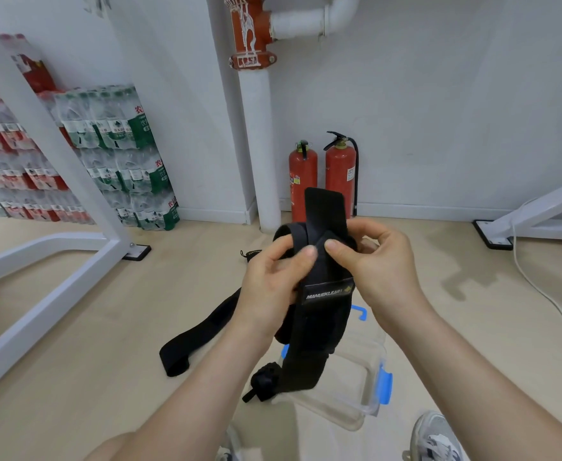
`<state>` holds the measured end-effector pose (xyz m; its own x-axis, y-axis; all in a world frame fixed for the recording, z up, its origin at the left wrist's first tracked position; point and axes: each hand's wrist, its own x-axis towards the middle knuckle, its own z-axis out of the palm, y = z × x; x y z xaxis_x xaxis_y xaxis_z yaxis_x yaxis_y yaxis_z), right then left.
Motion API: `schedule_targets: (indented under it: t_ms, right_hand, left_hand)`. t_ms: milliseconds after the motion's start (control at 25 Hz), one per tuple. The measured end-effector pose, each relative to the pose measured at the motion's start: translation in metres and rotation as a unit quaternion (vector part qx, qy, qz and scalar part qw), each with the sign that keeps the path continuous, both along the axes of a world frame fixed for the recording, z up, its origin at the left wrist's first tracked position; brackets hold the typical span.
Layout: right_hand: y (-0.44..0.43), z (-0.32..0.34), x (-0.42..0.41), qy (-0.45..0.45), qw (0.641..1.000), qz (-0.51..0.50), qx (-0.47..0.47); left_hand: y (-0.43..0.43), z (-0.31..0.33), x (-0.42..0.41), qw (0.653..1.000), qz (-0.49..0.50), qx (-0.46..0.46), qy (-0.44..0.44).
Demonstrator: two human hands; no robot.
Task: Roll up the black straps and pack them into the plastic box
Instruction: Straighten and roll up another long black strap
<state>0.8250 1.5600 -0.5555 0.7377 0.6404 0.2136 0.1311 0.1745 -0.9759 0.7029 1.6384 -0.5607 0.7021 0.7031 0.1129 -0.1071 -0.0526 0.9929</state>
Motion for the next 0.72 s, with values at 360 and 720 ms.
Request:
schedule_targets:
  t_ms: [360,720]
  right_hand:
    - [0.0,0.001,0.008,0.198,0.976,0.078,-0.042]
    - [0.011,-0.001,-0.04,0.031,0.999,0.019,-0.025]
  left_hand:
    - [-0.01,-0.002,0.005,0.998,0.045,0.005,0.037]
    - [-0.01,-0.007,0.019,0.971,0.229,-0.061,-0.021]
